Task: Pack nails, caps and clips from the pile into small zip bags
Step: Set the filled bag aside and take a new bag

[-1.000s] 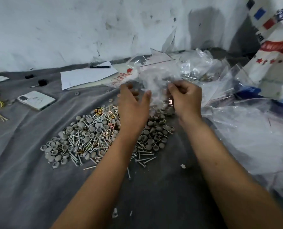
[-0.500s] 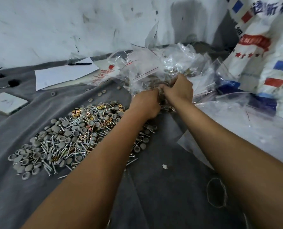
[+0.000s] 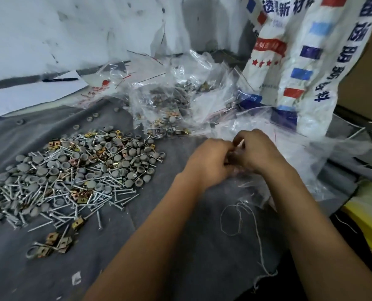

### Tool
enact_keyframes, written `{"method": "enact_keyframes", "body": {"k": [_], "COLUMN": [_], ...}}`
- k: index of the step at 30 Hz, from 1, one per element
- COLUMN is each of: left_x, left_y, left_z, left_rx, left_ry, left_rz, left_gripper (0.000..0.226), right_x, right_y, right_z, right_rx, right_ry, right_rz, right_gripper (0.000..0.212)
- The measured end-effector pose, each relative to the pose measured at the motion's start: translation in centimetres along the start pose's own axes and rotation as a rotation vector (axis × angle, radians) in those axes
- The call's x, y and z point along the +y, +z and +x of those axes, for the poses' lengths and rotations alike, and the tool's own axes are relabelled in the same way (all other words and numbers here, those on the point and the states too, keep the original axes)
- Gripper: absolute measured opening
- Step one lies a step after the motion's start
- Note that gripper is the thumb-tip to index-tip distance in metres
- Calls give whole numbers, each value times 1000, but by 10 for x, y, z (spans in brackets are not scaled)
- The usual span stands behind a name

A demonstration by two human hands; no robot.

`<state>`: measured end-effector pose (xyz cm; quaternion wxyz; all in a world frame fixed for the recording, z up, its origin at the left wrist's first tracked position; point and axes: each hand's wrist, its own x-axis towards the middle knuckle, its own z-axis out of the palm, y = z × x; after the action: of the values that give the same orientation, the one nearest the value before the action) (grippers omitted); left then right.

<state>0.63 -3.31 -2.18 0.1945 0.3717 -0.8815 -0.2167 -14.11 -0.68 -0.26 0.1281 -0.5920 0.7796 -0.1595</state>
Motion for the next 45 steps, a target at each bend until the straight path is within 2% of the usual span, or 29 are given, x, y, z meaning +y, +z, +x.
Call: {"method": "enact_keyframes", "body": {"k": [3,9,14,20,21,24,26,27,31,32,35,36,38,40,41,43,45], "left_x": [0,-1,-1,-19,-22,-28,-27,-28,-30,-31,-31,-30,-31,-38,-43,-58,-70], "left_y": [2,-5,-22,-39,-39,-40,-41,-42,-37,-37,-44,-48,-62,-80,-88,-102,-110], "left_z": [-1,-4,0,-7,-8,-10,-12,-13,-19,-20,-27,-30,-40,-55,-65,-89,-112], "left_rx": [100,216,325,374,386,421,448,440,349,368,404,396,409,511,589,752,882], "left_ry": [-27,-100,-92,-153,-189,-244,-234,-218,-174,-169,-113,-75,-34,-71,-103,-169,-232], "left_rz": [58,-20,13,-6,-46,-182,-227,-237,-145,-139,-207,-269,-405,-517,-546,-603,-714], "left_gripper": [23,34,11,7,10,28,32,33,27,25,19,18,16,14,11,6,13], "right_x": [5,7,2,4,2,-10,-20,-23,-28,-28,-30,-31,-37,-48,-54,-75,-101], "right_y": [0,-12,-22,-28,-28,-26,-25,-24,-23,-22,-18,-18,-20,-24,-25,-20,-5], "right_z": [-2,-6,-5,-4,-5,-11,-13,-13,-6,-5,-6,-6,-5,-5,-7,-13,-20], "right_rx": [21,88,177,218,228,214,154,137,177,209,258,246,226,194,148,48,-57], "right_ry": [-43,-105,-142,-120,-131,-255,-320,-328,-327,-316,-296,-322,-397,-437,-432,-414,-381], "right_rz": [89,234,307,200,170,88,115,119,111,116,59,38,43,220,385,744,1023], "right_gripper": [7,14,20,12,19,65,79,77,42,45,73,72,43,15,10,7,13]}}
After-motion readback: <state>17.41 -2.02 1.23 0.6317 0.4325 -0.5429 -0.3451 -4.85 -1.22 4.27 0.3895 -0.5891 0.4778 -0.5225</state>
